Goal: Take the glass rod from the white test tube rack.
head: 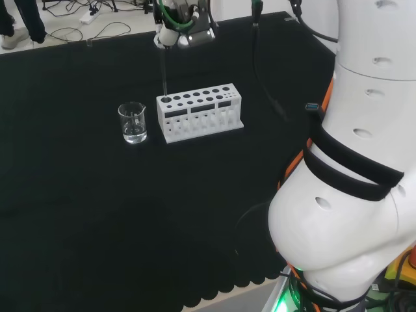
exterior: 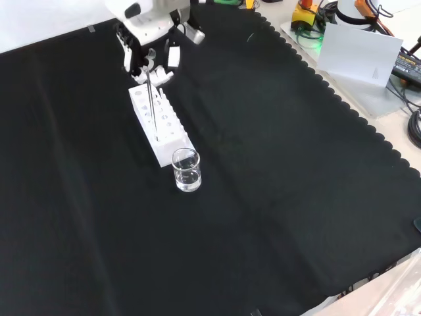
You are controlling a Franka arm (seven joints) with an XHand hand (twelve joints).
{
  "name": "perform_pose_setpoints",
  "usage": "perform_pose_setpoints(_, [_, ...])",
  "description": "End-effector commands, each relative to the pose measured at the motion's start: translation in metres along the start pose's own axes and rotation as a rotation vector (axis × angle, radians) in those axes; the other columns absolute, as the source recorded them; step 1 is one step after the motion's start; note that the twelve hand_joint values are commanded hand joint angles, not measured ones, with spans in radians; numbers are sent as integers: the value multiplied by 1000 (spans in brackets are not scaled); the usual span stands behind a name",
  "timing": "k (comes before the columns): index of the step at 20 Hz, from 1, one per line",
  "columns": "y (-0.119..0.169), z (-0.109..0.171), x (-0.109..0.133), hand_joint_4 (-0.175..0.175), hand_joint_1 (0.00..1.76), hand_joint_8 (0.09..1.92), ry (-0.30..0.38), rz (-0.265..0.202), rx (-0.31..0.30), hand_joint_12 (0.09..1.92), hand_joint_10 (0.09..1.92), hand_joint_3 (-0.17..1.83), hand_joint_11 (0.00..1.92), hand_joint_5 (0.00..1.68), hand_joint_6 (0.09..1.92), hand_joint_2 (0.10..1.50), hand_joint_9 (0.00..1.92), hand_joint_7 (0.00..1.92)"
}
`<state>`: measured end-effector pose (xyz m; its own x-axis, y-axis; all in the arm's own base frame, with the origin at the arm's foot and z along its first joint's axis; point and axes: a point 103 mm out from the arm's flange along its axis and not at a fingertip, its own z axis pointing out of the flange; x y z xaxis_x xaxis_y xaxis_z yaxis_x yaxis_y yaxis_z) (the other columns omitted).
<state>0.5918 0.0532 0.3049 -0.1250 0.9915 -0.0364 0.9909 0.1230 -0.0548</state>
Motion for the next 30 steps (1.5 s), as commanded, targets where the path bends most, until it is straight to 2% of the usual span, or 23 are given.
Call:
perform_pose_setpoints(1, [-9,-17,5,-175,1220,801,-36,-11,8,666,665,980,1756,1319,751,472,1861,1639])
perform_pose_setpoints(7, [-20,-32,4,-175,1222,795,-72,-22,32,667,660,990,1764,1332,735,461,1874,1649])
perform_pose_setpoints(15, [-48,-59,3,-175,1224,791,-51,-14,13,669,654,998,1768,1346,715,451,1883,1657])
perform_pose_setpoints(20, [-58,-63,10,-175,1224,790,-44,-24,9,670,652,999,1771,1350,709,448,1888,1660])
perform_pose_setpoints(30, [-76,-65,31,-175,1226,786,-30,-78,-5,670,647,1003,1774,1357,697,443,1894,1663])
